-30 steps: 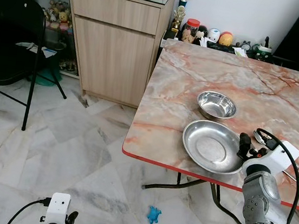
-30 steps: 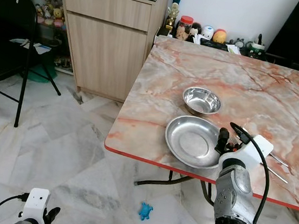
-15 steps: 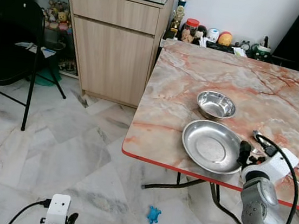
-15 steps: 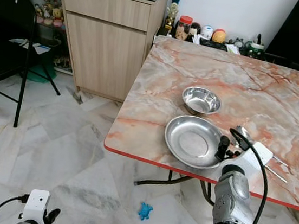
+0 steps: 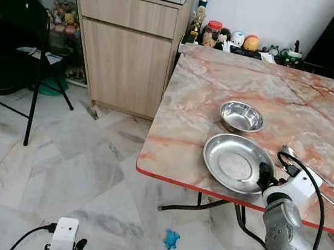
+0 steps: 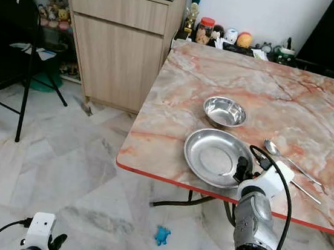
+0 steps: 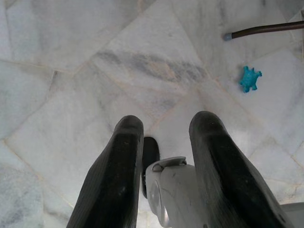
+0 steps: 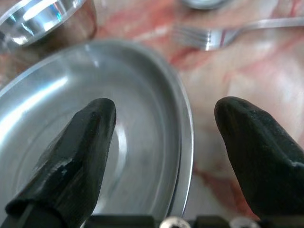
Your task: Setting the table
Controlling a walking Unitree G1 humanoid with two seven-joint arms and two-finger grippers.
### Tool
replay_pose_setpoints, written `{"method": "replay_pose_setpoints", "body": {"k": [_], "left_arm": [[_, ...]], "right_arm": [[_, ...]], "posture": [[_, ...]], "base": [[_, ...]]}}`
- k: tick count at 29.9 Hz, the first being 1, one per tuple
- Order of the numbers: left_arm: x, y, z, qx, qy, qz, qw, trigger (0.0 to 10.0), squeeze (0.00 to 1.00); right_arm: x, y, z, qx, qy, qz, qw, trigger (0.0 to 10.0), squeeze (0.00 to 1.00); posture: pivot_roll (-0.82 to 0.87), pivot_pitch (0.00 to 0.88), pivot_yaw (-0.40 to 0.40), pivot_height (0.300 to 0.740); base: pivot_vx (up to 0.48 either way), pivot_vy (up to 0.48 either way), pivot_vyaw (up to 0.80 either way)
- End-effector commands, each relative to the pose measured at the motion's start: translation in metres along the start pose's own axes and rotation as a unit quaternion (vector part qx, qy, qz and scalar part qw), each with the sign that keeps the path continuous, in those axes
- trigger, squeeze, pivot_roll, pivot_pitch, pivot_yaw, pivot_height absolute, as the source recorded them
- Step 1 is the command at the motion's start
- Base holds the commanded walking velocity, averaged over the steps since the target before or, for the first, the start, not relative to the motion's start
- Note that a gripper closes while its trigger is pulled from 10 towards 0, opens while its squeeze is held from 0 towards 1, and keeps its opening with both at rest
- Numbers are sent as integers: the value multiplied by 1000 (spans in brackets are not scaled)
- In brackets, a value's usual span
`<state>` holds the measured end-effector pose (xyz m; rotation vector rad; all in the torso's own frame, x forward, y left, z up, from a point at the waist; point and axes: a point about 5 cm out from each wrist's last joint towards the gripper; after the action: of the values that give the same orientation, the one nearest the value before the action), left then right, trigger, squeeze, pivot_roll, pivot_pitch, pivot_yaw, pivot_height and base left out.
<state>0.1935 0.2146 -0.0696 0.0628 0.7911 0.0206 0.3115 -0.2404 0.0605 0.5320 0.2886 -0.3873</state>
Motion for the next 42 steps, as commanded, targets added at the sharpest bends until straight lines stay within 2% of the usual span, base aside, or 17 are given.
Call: {"method": "replay_pose_setpoints", "body": {"k": [1,8,9,10,11,12,13,14,28,35,42], "left_arm": [[-2,-1,-8,-9,16,4,1000,10000,0],[-3,0,-10,-9,20,4,1000,10000,0],[-3,0,-10,-8,20,4,1000,10000,0],[-3,0,-10,-8,21,4,1000,10000,0],[-2,0,-10,-8,21,4,1000,10000,0],[-2,0,-10,-8,21,4,1000,10000,0],[-2,-1,-10,-8,22,4,1000,10000,0],[-2,-1,-10,-7,21,4,1000,10000,0],[-2,-3,-10,-5,21,1,1000,10000,0],[-2,-4,-12,-6,23,-1,1000,10000,0],[-2,-7,-11,-6,22,-3,1000,10000,0]], "right_arm": [[1,2,-3,11,9,0,1000,10000,0],[3,2,-5,12,15,-1,1000,10000,0],[3,2,-5,12,15,-1,1000,7294,0],[3,2,-5,12,15,0,1000,7294,0],[3,2,-6,11,17,0,1000,4627,0],[3,2,-6,10,19,0,1000,2941,0],[3,2,-7,9,21,-1,1000,745,0],[3,2,-8,8,22,-1,1000,0,0],[3,21,-18,15,41,39,998,0,0],[-1,37,-23,12,43,96,994,0,0],[-7,46,-30,8,44,128,991,0,0]], "posture": [[129,27,-113,736],[127,27,-113,736],[127,27,-113,736],[127,27,-113,736],[127,26,-113,736],[127,26,-113,736],[129,26,-114,736],[129,27,-114,736],[131,28,-116,736],[130,27,-118,736],[131,27,-120,736]], "base": [[0,0,0],[0,0,0],[0,0,0],[0,0,0],[0,0,0],[0,0,0],[0,0,0],[0,0,0],[0,0,0],[0,0,0],[0,0,0]]}}
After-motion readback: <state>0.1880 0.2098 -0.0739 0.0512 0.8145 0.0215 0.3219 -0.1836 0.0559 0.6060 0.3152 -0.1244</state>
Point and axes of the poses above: a point about 5 cm out from each wrist's last joint towards the gripper, its own x axis pointing out of the wrist towards the gripper, its own z axis along the axis of the wrist's last joint, y = z × x, and after that the axes turned 2 degrees about x, right-handed
